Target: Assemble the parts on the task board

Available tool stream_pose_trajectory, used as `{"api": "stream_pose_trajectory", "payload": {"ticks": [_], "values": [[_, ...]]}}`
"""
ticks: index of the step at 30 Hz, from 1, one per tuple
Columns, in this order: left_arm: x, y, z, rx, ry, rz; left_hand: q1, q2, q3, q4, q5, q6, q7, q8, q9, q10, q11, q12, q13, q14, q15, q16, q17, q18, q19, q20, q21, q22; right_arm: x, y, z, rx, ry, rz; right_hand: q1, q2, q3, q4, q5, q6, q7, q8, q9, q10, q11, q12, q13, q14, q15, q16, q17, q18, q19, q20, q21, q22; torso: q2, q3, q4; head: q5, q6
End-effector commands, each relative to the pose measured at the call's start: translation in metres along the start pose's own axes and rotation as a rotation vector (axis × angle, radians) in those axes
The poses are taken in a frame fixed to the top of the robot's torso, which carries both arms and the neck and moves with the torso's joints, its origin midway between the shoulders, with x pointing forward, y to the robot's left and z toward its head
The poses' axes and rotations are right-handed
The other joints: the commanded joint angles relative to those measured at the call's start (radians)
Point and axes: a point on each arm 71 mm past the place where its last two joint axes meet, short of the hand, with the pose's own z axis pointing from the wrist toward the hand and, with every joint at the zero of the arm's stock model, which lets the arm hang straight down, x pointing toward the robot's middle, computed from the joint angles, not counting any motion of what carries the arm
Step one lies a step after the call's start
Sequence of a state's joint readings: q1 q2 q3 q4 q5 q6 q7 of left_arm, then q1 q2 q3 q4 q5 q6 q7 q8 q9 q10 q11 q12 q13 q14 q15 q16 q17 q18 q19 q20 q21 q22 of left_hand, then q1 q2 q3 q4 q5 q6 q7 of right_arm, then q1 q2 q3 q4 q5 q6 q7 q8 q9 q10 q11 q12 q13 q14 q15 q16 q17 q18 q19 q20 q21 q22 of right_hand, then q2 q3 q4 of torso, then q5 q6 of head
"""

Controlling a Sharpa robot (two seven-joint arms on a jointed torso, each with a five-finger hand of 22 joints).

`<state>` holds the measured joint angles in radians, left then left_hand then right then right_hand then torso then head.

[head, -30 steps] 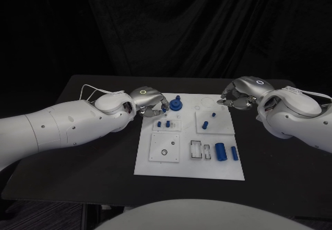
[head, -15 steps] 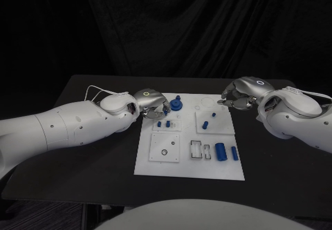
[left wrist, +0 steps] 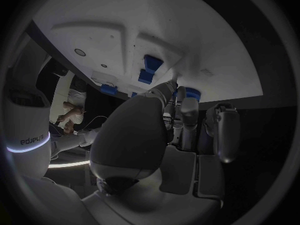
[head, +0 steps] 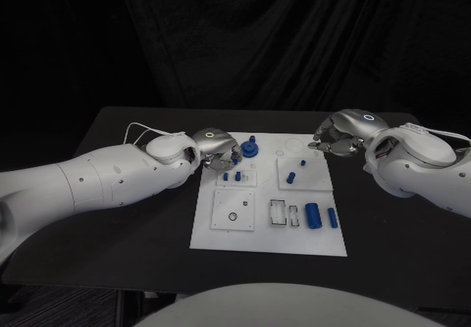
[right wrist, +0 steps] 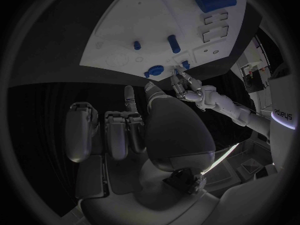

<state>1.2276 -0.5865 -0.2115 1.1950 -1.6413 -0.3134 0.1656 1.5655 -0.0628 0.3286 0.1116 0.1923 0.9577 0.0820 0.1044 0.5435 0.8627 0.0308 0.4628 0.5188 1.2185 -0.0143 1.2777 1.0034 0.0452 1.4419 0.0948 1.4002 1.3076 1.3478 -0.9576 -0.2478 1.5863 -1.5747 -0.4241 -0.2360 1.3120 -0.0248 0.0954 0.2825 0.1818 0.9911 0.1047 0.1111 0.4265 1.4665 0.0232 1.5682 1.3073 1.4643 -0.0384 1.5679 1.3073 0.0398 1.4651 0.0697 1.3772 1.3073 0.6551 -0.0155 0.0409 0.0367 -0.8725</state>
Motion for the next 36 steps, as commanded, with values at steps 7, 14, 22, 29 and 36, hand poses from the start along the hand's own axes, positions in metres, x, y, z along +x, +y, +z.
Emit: {"api": "stream_pose_trajectory", "payload": {"ticks": [7, 14, 22, 29, 36], "values": [[0.0045, -0.0016, 0.0021, -0.002, 0.025, -0.006, -0.003, 0.003, 0.002, -0.005, -0.005, 0.004, 0.006, -0.004, -0.001, 0.002, 0.007, -0.007, -0.002, -0.009, -0.002, -0.005, -0.005, 0.001, -0.005, 0.001, -0.007, 0.202, 0.0003, 0.0002, -0.0010, -0.001, -0.004, 0.001, 0.010, 0.002, 0.001, -0.003, 0.004, 0.005, -0.001, -0.007, -0.001, 0.104, 0.007, 0.003, 0.264, 0.107, 0.003, 0.003, 0.264, 0.007, 0.015, 0.004, -0.006, 0.201, 0.000, -0.0002, 0.0003, -0.001, 0.000], [0.0069, -0.0025, 0.0024, -0.001, 0.038, -0.010, -0.002, 0.001, 0.002, -0.007, -0.006, 0.004, 0.005, -0.005, -0.001, 0.002, 0.007, -0.009, -0.003, -0.012, -0.001, -0.008, -0.010, 0.002, -0.008, 0.001, -0.011, 0.201, 0.0004, 0.0004, -0.0011, -0.001, -0.002, 0.001, 0.010, 0.002, 0.001, -0.003, 0.004, 0.005, -0.001, -0.007, -0.001, 0.104, 0.007, 0.003, 0.264, 0.107, 0.003, 0.003, 0.264, 0.007, 0.016, 0.004, -0.005, 0.202, 0.000, 0.0002, 0.0007, 0.000, 0.000], [0.0078, -0.0036, 0.0028, 0.002, 0.031, -0.011, -0.002, 0.001, 0.003, -0.008, -0.009, 0.001, 0.004, -0.008, -0.003, 0.001, 0.007, -0.012, -0.006, -0.013, -0.001, -0.009, -0.011, 0.002, -0.010, 0.001, -0.013, 0.201, 0.0007, 0.0006, -0.0006, -0.001, 0.000, 0.000, 0.011, 0.003, 0.002, -0.003, 0.004, 0.005, 0.000, -0.007, -0.002, 0.104, 0.007, 0.003, 0.264, 0.107, 0.003, 0.003, 0.264, 0.007, 0.016, 0.004, -0.004, 0.202, -0.001, 0.0003, 0.0000, 0.001, 0.000], [0.0085, -0.0012, 0.0021, -0.018, 0.022, -0.010, -0.012, -0.017, 0.014, 0.001, -0.049, -0.110, -0.040, -0.044, -0.049, -0.056, 0.018, -0.082, -0.052, -0.024, 0.001, -0.021, -0.031, 0.004, -0.018, 0.003, -0.025, 0.197, 0.0009, 0.0006, -0.0004, -0.001, 0.002, -0.001, 0.011, 0.003, 0.002, -0.003, 0.004, 0.005, 0.000, -0.007, -0.002, 0.104, 0.007, 0.003, 0.264, 0.107, 0.003, 0.003, 0.264, 0.007, 0.016, 0.004, -0.004, 0.202, -0.001, 0.0000, 0.0006, 0.001, 0.000], [0.0074, 0.0047, -0.0018, -0.043, -0.006, -0.004, -0.015, -0.035, 0.015, 0.002, -0.054, -0.190, -0.085, -0.044, -0.089, -0.096, 0.036, -0.108, -0.070, -0.033, 0.013, -0.026, -0.041, 0.006, -0.025, 0.008, -0.036, 0.195, 0.0008, -0.0001, -0.0008, 0.000, 0.003, -0.001, 0.011, 0.002, 0.002, -0.003, 0.004, 0.005, 0.000, -0.007, -0.002, 0.104, 0.007, 0.003, 0.264, 0.107, 0.003, 0.003, 0.264, 0.007, 0.016, 0.004, -0.004, 0.202, -0.001, -0.0005, 0.0014, 0.001, 0.000]]}}
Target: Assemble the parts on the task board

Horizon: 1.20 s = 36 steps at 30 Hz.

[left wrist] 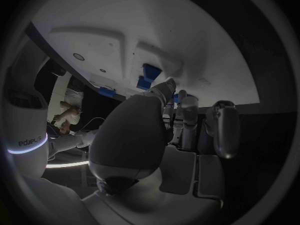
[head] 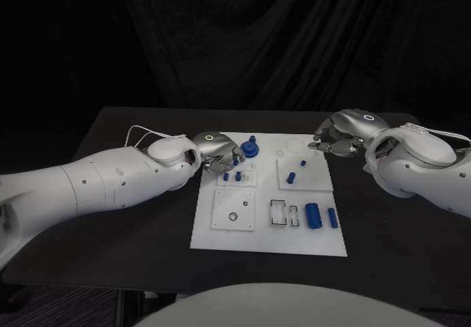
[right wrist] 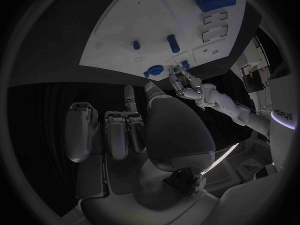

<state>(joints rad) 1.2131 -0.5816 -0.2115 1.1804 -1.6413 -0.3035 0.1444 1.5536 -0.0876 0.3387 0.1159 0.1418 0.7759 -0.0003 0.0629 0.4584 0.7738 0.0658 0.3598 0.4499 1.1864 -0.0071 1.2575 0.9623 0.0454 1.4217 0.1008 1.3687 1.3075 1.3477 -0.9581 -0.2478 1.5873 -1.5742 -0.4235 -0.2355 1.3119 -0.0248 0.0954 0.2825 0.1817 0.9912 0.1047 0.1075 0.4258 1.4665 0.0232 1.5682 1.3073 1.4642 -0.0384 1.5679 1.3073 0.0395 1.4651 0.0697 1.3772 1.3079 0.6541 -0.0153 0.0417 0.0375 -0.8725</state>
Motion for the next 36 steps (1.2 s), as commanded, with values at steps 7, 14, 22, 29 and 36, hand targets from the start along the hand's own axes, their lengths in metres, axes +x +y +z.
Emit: {"api": "stream_pose_trajectory", "payload": {"ticks": [7, 14, 22, 29, 36], "values": [[-0.009, 0.012, -0.011, -0.043, -0.144, 0.023, -0.002, -0.013, 0.004, -0.004, -0.004, -0.023, -0.011, -0.002, -0.011, -0.014, 0.004, -0.005, 0.000, -0.003, 0.009, -0.006, -0.003, 0.006, -0.005, 0.003, -0.006, 0.195, 0.001, -0.001, -0.001, 0.003, 0.003, -0.002, 0.011, 0.002, 0.002, -0.003, 0.004, 0.005, 0.000, -0.004, -0.001, 0.104, 0.007, 0.003, 0.264, 0.107, 0.003, 0.003, 0.263, 0.007, 0.016, 0.005, -0.004, 0.201, 0.000, -0.0009, 0.0007, 0.000, 0.000], [-0.019, 0.029, -0.030, -0.089, -0.305, 0.052, -0.007, -0.011, 0.002, 0.002, 0.001, 0.000, -0.010, 0.008, -0.018, 0.000, 0.002, 0.031, 0.015, -0.060, 0.011, -0.049, -0.071, 0.018, -0.043, 0.008, -0.056, 0.179, 0.001, -0.003, -0.002, 0.006, 0.009, -0.004, 0.019, 0.000, 0.003, -0.006, 0.007, 0.005, -0.001, -0.004, -0.001, 0.104, 0.006, 0.003, 0.264, 0.107, 0.003, 0.003, 0.263, 0.008, 0.013, 0.005, -0.010, 0.200, 0.000, -0.0013, 0.0016, 0.001, 0.000], [-0.028, 0.043, -0.071, -0.004, -0.480, -0.174, -0.048, -0.004, 0.022, 0.089, 0.056, 0.103, 0.051, 0.024, -0.033, -0.042, 0.000, 0.090, 0.018, -0.436, 0.072, -0.457, -0.384, 0.104, -0.676, 0.043, -0.748, -0.009, 0.000, -0.003, -0.004, -0.019, -0.011, 0.001, 0.120, -0.039, 0.071, -0.038, 0.264, 0.010, -0.001, -0.011, -0.002, -0.166, 0.004, -0.218, 0.048, 0.056, 0.002, -0.140, 0.167, 0.039, -0.062, 0.004, -0.164, 0.154, 0.000, -0.0027, 0.0033, -0.004, 0.000], [-0.030, 0.042, -0.099, 0.059, -0.506, -0.634, -0.144, 0.038, -0.059, 0.177, 0.106, 0.059, 0.063, 0.001, -0.097, -0.212, 0.015, 0.028, -0.097, -0.707, 0.088, -0.836, -0.621, 0.099, -0.987, 0.050, -1.128, -0.227, 0.001, -0.003, -0.005, -0.039, -0.018, 0.004, 0.155, -0.086, 0.138, -0.040, 0.338, -0.009, 0.006, -0.023, -0.001, -0.465, 0.005, -0.515, -0.205, 0.022, 0.004, -0.215, 0.114, 0.054, -0.106, 0.005, -0.259, 0.130, -0.001, -0.0033, 0.0038, -0.015, 0.000], [-0.029, 0.039, -0.108, 0.094, -0.528, -1.150, -0.181, 0.111, -0.182, 0.178, 0.260, -0.055, 0.078, 0.001, -0.202, -0.470, 0.001, -0.118, -0.274, -1.029, 0.073, -1.176, -0.850, 0.130, -1.155, 0.076, -1.309, -0.437, 0.016, -0.008, -0.009, -0.027, 0.041, 0.002, 0.159, -0.120, 0.200, -0.036, 0.349, -0.059, 0.017, -0.036, 0.001, -0.727, 0.035, -0.816, -0.443, -0.064, 0.023, -0.349, 0.016, 0.076, -0.187, 0.020, -0.409, 0.098, 0.003, -0.0029, 0.0077, -0.024, 0.000]]}}
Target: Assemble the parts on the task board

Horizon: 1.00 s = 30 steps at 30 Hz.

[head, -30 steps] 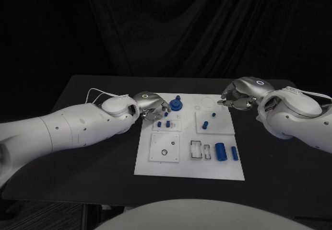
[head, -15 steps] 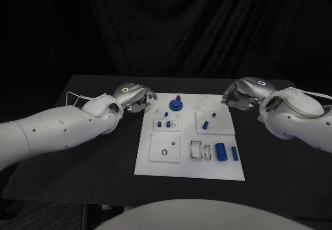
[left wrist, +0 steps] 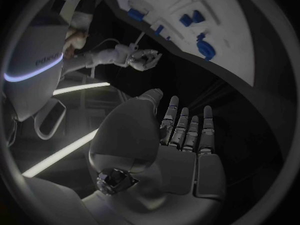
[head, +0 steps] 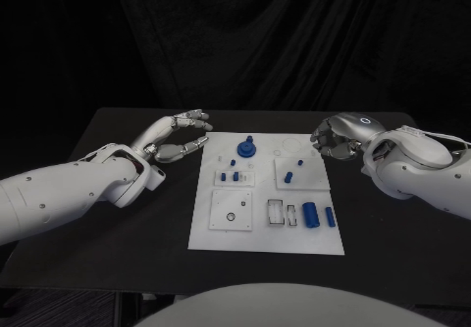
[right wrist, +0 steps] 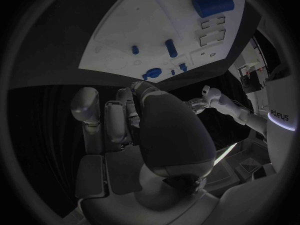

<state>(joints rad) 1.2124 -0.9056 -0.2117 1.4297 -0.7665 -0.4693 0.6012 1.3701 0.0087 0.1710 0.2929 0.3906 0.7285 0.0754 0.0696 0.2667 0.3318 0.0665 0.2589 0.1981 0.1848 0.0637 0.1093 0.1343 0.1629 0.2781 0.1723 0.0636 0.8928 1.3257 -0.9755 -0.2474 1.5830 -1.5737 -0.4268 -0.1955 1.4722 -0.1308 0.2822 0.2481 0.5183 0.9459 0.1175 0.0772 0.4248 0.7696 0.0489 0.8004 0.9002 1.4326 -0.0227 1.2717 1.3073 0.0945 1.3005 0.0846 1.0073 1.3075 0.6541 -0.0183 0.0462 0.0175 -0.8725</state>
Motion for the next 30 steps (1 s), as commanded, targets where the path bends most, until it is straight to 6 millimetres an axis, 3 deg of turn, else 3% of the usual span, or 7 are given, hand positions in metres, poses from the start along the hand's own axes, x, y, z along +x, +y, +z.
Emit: {"api": "stream_pose_trajectory", "payload": {"ticks": [1, 5, 8, 10, 19, 25, 30], "values": [[-0.001, -0.005, -0.001, 0.010, -0.076, -0.494, 0.018, 0.031, -0.050, 0.000, 0.025, -0.019, 0.011, -0.004, -0.033, -0.060, 0.007, -0.032, -0.057, -0.069, 0.010, -0.064, -0.056, 0.016, -0.040, 0.015, -0.004, -0.073, 0.011, -0.002, -0.003, -0.009, 0.034, -0.004, 0.000, -0.018, 0.018, -0.004, 0.017, -0.020, 0.006, -0.006, 0.003, -0.037, 0.015, -0.073, -0.057, -0.043, 0.014, -0.063, 0.007, 0.023, -0.032, 0.010, -0.053, 0.097, 0.003, -0.0003, 0.0056, -0.007, 0.000], [0.002, -0.012, -0.004, 0.021, -0.081, -0.647, 0.040, 0.067, -0.139, 0.001, 0.029, -0.039, 0.009, -0.005, -0.077, -0.083, 0.005, -0.022, -0.106, -0.073, 0.014, -0.085, -0.074, 0.018, -0.047, 0.022, -0.003, -0.173, 0.024, -0.004, -0.007, -0.011, 0.060, -0.024, -0.004, -0.031, 0.027, -0.015, 0.019, -0.048, 0.004, -0.007, 0.003, -0.098, 0.038, -0.151, -0.121, -0.062, 0.020, -0.073, -0.011, 0.028, -0.051, 0.018, -0.083, 0.096, 0.004, -0.0022, 0.0140, -0.021, 0.000], [0.004, -0.016, -0.005, 0.030, -0.072, -0.702, 0.046, 0.079, -0.161, 0.001, 0.030, -0.044, 0.010, -0.005, -0.086, -0.086, 0.009, -0.016, -0.116, -0.074, 0.017, -0.086, -0.077, 0.018, -0.050, 0.026, -0.003, -0.199, 0.033, -0.005, -0.009, -0.008, 0.083, -0.040, -0.017, -0.038, 0.021, -0.015, -0.022, -0.066, -0.005, -0.008, 0.003, -0.126, 0.047, -0.187, -0.156, -0.070, 0.027, -0.074, -0.020, 0.030, -0.056, 0.024, -0.094, 0.096, 0.004, -0.0041, 0.0177, -0.026, 0.000], [0.006, -0.018, -0.006, 0.033, -0.066, -0.723, 0.052, 0.088, -0.175, 0.000, 0.034, -0.047, 0.011, -0.006, -0.092, -0.089, 0.012, -0.011, -0.124, -0.072, 0.022, -0.086, -0.078, 0.018, -0.050, 0.032, -0.003, -0.211, 0.038, -0.005, -0.009, -0.004, 0.093, -0.045, -0.024, -0.038, 0.014, -0.016, -0.055, -0.073, -0.010, -0.007, 0.003, -0.139, 0.051, -0.205, -0.176, -0.073, 0.030, -0.073, -0.024, 0.030, -0.057, 0.027, -0.100, 0.095, 0.004, -0.0065, 0.0221, -0.030, 0.000], [0.010, -0.022, -0.007, 0.039, -0.039, -0.779, 0.079, 0.116, -0.223, -0.001, 0.044, -0.084, 0.011, -0.009, -0.116, -0.111, 0.016, -0.005, -0.148, -0.069, 0.040, -0.086, -0.082, 0.018, -0.046, 0.051, -0.002, -0.251, 0.053, -0.004, -0.007, -0.010, 0.105, -0.050, -0.031, -0.037, 0.005, -0.018, -0.068, -0.078, -0.009, -0.004, 0.005, -0.134, 0.055, -0.220, -0.204, -0.068, 0.033, -0.061, -0.025, 0.028, -0.048, 0.032, -0.092, 0.098, 0.012, -0.0203, 0.0340, -0.049, 0.000], [0.011, -0.022, -0.008, 0.032, -0.026, -0.792, 0.110, 0.124, -0.242, -0.003, 0.068, -0.090, 0.015, -0.007, -0.124, -0.123, 0.020, 0.003, -0.151, -0.066, 0.049, -0.085, -0.083, 0.018, -0.045, 0.062, -0.001, -0.271, 0.056, -0.003, -0.006, -0.019, 0.095, -0.048, -0.036, -0.036, 0.000, -0.017, -0.074, -0.083, -0.008, -0.005, 0.004, -0.120, 0.055, -0.220, -0.215, -0.065, 0.033, -0.056, -0.027, 0.027, -0.041, 0.032, -0.084, 0.100, 0.014, -0.0240, 0.0353, -0.055, 0.000], [0.012, -0.021, -0.009, 0.026, -0.020, -0.797, 0.147, 0.131, -0.257, -0.005, 0.091, -0.085, 0.019, -0.004, -0.127, -0.134, 0.023, 0.011, -0.152, -0.061, 0.057, -0.084, -0.083, 0.018, -0.041, 0.071, 0.000, -0.286, 0.056, -0.002, -0.005, -0.024, 0.085, -0.047, -0.037, -0.032, 0.000, -0.017, -0.074, -0.091, -0.006, -0.006, 0.004, -0.101, 0.055, -0.220, -0.228, -0.062, 0.035, -0.052, -0.029, 0.026, -0.035, 0.034, -0.079, 0.102, 0.014, -0.0230, 0.0342, -0.057, 0.000]]}}
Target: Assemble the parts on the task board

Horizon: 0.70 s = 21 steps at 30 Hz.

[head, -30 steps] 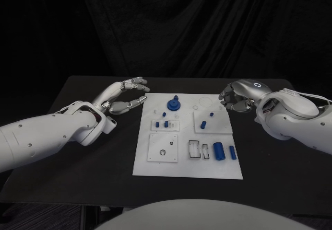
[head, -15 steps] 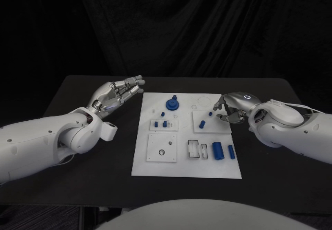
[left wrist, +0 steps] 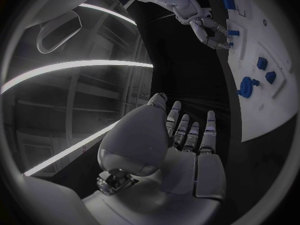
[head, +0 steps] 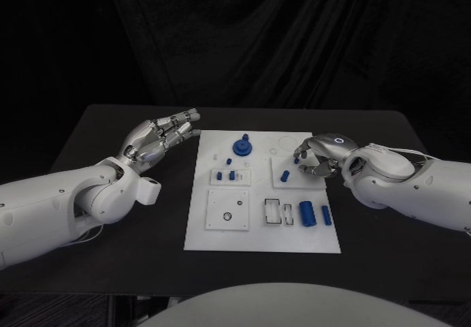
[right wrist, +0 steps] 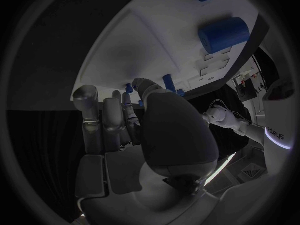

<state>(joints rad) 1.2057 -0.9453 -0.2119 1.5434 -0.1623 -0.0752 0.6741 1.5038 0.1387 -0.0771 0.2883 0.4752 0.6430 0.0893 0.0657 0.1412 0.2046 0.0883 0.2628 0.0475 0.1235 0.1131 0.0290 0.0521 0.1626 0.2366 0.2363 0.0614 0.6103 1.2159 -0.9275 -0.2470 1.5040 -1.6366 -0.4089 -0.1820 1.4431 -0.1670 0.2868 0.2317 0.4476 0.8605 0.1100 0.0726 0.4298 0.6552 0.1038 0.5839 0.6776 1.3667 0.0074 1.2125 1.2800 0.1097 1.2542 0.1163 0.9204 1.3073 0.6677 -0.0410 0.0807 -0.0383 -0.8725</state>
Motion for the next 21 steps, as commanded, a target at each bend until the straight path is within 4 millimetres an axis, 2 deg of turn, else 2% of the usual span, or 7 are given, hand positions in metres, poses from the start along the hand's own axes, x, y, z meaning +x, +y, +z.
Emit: {"api": "stream_pose_trajectory", "payload": {"ticks": [1, 6, 11, 21], "values": [[0.0023, -0.0061, -0.0004, 0.092, 0.015, -0.042, 0.017, 0.002, -0.010, 0.000, 0.009, 0.000, 0.005, 0.000, -0.003, -0.008, 0.001, 0.008, -0.001, 0.000, 0.008, -0.004, -0.001, 0.018, 0.001, 0.008, 0.003, -0.004, 0.0004, 0.0011, 0.0002, -0.018, -0.021, -0.008, -0.007, 0.006, -0.004, 0.000, -0.003, -0.008, 0.002, -0.001, -0.001, 0.025, 0.000, -0.003, -0.012, 0.006, 0.005, 0.011, -0.001, 0.010, 0.015, 0.003, 0.013, 0.103, 0.001, 0.0001, 0.0001, -0.002, 0.000], [0.0028, -0.0047, 0.0002, 0.083, 0.018, -0.044, 0.042, 0.004, -0.015, -0.003, 0.023, -0.002, 0.007, 0.000, -0.005, -0.013, 0.004, 0.014, -0.002, 0.001, 0.011, -0.004, -0.002, 0.018, 0.004, 0.014, 0.003, -0.012, 0.0004, 0.0014, 0.0014, -0.021, -0.027, -0.008, -0.006, 0.010, -0.001, 0.000, -0.001, -0.010, 0.004, 0.002, 0.000, 0.053, -0.004, -0.006, -0.030, 0.011, 0.006, 0.017, -0.003, 0.009, 0.024, 0.003, 0.021, 0.106, 0.001, 0.0009, 0.0008, -0.005, 0.000], [0.0030, -0.0026, 0.0008, 0.069, 0.020, -0.046, 0.073, 0.009, -0.018, -0.007, 0.038, -0.010, 0.011, 0.000, -0.009, -0.023, 0.009, 0.016, -0.002, 0.007, 0.024, -0.003, -0.001, 0.018, 0.010, 0.025, 0.005, -0.019, 0.0002, 0.0027, 0.0034, -0.027, -0.035, -0.008, -0.007, 0.016, 0.003, 0.003, -0.003, 0.009, 0.016, 0.014, 0.007, 0.096, -0.011, -0.010, -0.057, 0.014, 0.006, 0.022, -0.009, 0.008, 0.031, 0.004, 0.025, 0.107, -0.001, 0.0016, -0.0011, -0.002, 0.000], [0.0037, 0.0002, 0.0013, 0.052, 0.024, -0.049, 0.095, 0.012, -0.019, -0.010, 0.050, -0.002, 0.016, 0.003, -0.010, -0.021, 0.020, 0.029, -0.001, 0.021, 0.033, 0.000, 0.003, 0.017, 0.023, 0.038, 0.009, -0.016, 0.0001, 0.0040, 0.0083, -0.036, -0.050, -0.011, 0.026, 0.047, 0.025, -0.023, 0.012, 0.091, 0.020, 0.065, 0.039, 0.204, -0.030, -0.020, -0.110, 0.037, -0.004, 0.048, -0.005, -0.001, 0.068, -0.005, 0.079, 0.121, -0.003, 0.0005, -0.0003, -0.002, 0.000]]}}
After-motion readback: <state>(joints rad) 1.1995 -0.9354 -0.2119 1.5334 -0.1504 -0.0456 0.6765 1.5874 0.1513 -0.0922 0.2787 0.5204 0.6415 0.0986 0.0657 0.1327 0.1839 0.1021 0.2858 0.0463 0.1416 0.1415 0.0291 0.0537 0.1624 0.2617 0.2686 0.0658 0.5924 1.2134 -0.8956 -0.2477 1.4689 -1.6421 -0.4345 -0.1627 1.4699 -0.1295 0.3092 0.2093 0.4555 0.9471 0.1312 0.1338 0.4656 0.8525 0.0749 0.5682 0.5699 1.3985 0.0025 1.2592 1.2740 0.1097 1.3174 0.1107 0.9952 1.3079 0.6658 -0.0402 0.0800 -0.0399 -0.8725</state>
